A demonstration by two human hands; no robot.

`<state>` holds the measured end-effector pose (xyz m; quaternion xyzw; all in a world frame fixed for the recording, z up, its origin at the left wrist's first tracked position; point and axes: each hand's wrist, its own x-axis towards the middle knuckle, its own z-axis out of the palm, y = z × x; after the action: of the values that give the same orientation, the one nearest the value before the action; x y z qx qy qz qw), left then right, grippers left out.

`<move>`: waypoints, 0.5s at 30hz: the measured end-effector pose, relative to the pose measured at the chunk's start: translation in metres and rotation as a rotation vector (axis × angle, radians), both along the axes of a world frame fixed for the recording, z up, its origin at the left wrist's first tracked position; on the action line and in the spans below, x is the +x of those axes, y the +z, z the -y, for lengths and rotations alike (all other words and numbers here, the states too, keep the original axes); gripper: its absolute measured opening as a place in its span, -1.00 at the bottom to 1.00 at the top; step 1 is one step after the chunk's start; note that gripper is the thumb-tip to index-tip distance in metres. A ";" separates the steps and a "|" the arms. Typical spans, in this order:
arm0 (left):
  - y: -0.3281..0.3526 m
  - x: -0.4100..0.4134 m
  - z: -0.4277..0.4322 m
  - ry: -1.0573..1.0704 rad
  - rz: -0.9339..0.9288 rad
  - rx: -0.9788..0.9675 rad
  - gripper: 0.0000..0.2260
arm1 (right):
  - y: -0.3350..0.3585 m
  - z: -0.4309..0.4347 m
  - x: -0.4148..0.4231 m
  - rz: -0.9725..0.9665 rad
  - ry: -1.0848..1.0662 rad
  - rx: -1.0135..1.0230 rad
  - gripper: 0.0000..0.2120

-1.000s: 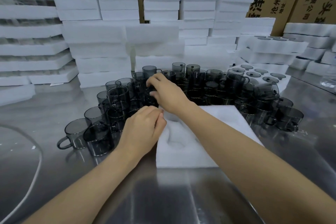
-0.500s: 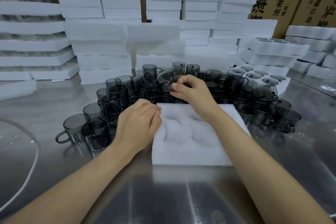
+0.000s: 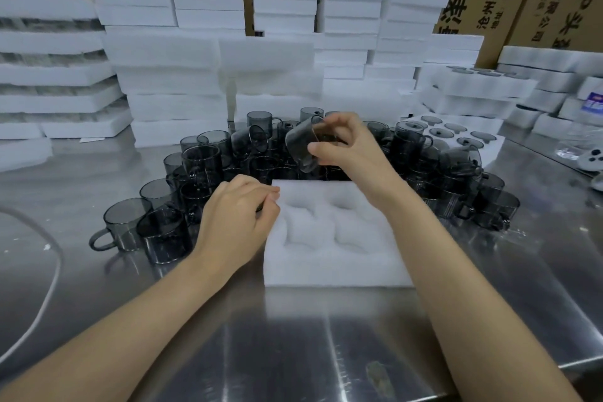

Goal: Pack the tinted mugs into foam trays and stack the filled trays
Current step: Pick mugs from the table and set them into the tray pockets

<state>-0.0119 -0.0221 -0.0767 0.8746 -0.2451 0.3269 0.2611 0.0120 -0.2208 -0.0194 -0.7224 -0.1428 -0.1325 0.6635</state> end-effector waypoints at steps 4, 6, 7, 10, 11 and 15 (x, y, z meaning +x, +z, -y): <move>-0.001 0.001 0.000 0.000 -0.004 0.007 -0.56 | 0.003 0.013 -0.014 -0.002 0.009 -0.339 -0.66; -0.001 0.002 0.000 -0.001 -0.004 0.010 -0.56 | 0.000 0.014 -0.017 -0.036 0.040 -0.394 -0.66; -0.001 0.002 0.001 -0.004 -0.003 0.010 -0.56 | -0.001 0.012 -0.019 -0.045 0.061 -0.403 -0.66; -0.002 0.002 0.000 -0.005 -0.004 0.021 -0.55 | -0.003 0.006 -0.021 -0.027 0.115 -0.412 -0.64; -0.002 0.002 -0.001 -0.003 -0.003 0.027 -0.55 | -0.004 0.004 -0.021 -0.021 0.127 -0.421 -0.62; -0.003 0.001 -0.001 -0.002 0.009 0.052 -0.55 | -0.009 0.002 -0.020 0.035 0.104 -0.640 -0.48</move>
<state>-0.0107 -0.0207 -0.0793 0.8793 -0.2553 0.3243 0.2376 -0.0080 -0.2226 -0.0283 -0.8838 -0.2253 -0.0594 0.4058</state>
